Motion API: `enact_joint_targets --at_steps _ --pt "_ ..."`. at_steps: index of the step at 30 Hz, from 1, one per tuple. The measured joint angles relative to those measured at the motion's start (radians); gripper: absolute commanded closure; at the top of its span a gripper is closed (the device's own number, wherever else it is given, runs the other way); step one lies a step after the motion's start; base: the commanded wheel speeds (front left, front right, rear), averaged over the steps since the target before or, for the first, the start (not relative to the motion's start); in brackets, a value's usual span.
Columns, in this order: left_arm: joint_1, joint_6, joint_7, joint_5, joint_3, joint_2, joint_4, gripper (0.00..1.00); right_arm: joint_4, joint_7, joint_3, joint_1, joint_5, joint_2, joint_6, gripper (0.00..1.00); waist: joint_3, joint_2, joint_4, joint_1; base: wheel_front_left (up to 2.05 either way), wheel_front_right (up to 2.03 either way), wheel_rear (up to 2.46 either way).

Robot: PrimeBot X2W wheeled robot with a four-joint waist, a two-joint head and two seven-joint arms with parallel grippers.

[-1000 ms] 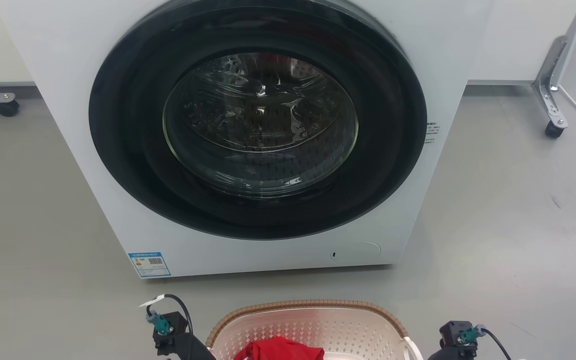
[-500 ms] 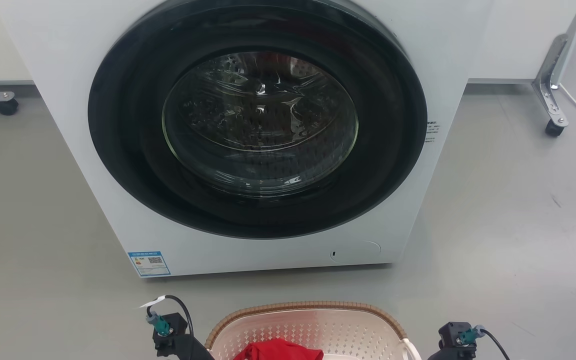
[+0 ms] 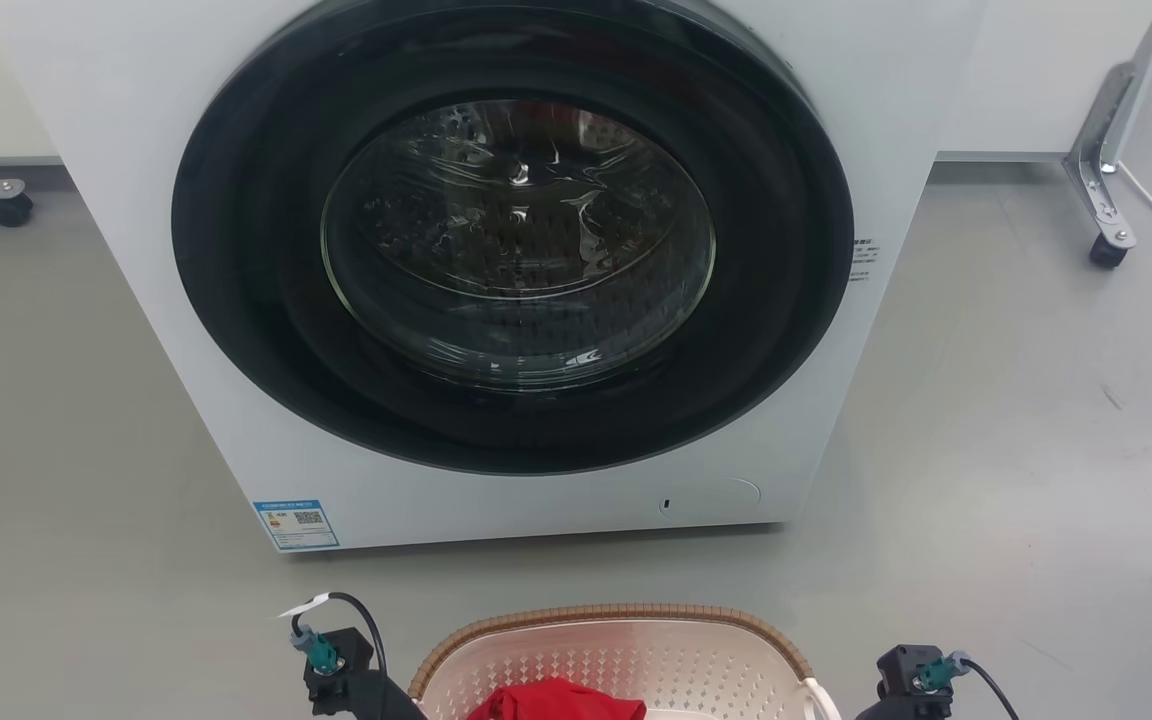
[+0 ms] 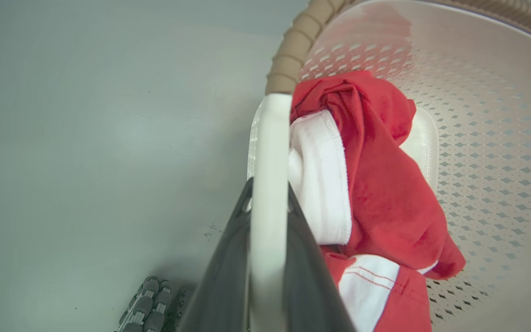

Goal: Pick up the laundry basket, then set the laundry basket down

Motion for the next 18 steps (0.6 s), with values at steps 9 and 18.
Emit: enact_joint_targets --at_steps 9,18 --pt "0.0 0.008 -0.023 -0.007 -0.006 0.0 0.0 1.0 0.003 -0.006 0.016 -0.001 0.009 0.0 -0.009 1.0 0.008 0.0 -0.002 0.0 0.0 0.0 0.0" --pt "-0.002 0.034 -0.069 -0.01 -0.018 0.0 -0.015 1.0 0.003 -0.031 0.025 -0.031 0.01 -0.001 -0.026 1.0 0.048 0.0 -0.006 0.0 0.0 0.0 0.0"
